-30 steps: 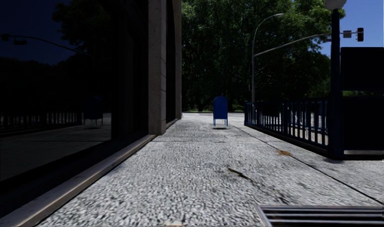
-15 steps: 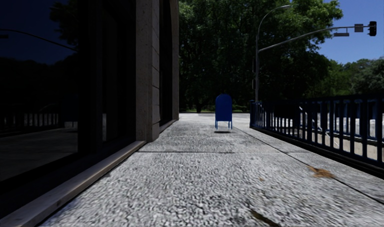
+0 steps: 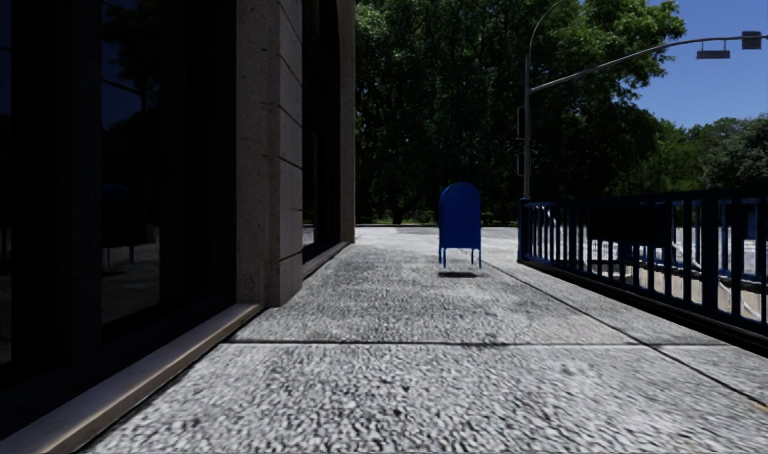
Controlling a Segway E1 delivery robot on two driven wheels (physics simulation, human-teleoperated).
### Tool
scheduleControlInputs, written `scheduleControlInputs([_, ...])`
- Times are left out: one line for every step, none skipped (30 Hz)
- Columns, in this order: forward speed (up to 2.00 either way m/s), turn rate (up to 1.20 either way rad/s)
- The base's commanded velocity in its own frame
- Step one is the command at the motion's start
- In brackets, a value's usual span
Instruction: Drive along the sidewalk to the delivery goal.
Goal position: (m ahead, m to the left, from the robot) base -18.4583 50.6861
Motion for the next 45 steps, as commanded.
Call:
scheduleControlInputs([2.0,-0.28])
scheduleControlInputs([2.0,-0.28])
scheduleControlInputs([2.0,-0.29])
scheduleControlInputs([2.0,-0.3])
scheduleControlInputs([2.0,-0.27])
scheduleControlInputs([2.0,0.0])
scheduleControlInputs([2.0,0.0])
scheduleControlInputs([2.0,0.0])
scheduleControlInputs([2.0,0.0])
scheduleControlInputs([2.0,0.0])
scheduleControlInputs([2.0,0.0])
scheduleControlInputs([2.0,0.0])
scheduleControlInputs([2.0,0.0])
scheduleControlInputs([2.0,0.0])
scheduleControlInputs([2.0,0.0])
scheduleControlInputs([2.0,0.0])
scheduleControlInputs([2.0,0.0])
scheduleControlInputs([2.0,0.0])
scheduleControlInputs([2.0,0.0])
scheduleControlInputs([2.0,0.0])
scheduleControlInputs([2.0,0.0])
scheduleControlInputs([2.0,0.0])
scheduleControlInputs([2.0,0.0])
scheduleControlInputs([2.0,0.0])
scheduleControlInputs([2.0,0.0])
scheduleControlInputs([2.0,0.0])
scheduleControlInputs([2.0,0.0])
scheduleControlInputs([2.0,0.0])
scheduleControlInputs([2.0,0.0])
scheduleControlInputs([2.0,0.0])
scheduleControlInputs([2.0,0.0])
scheduleControlInputs([2.0,0.0])
scheduleControlInputs([2.0,0.0])
scheduleControlInputs([2.0,0.0])
scheduleControlInputs([2.0,0.0])
scheduleControlInputs([2.0,0.0])
scheduleControlInputs([2.0,0.0])
scheduleControlInputs([2.0,0.0])
scheduleControlInputs([2.0,0.0])
scheduleControlInputs([2.0,0.0])
scheduleControlInputs([2.0,0.0])
scheduleControlInputs([2.0,0.0])
scheduleControlInputs([2.0,0.0])
scheduleControlInputs([2.0,0.0])
scheduleControlInputs([2.0,0.0])
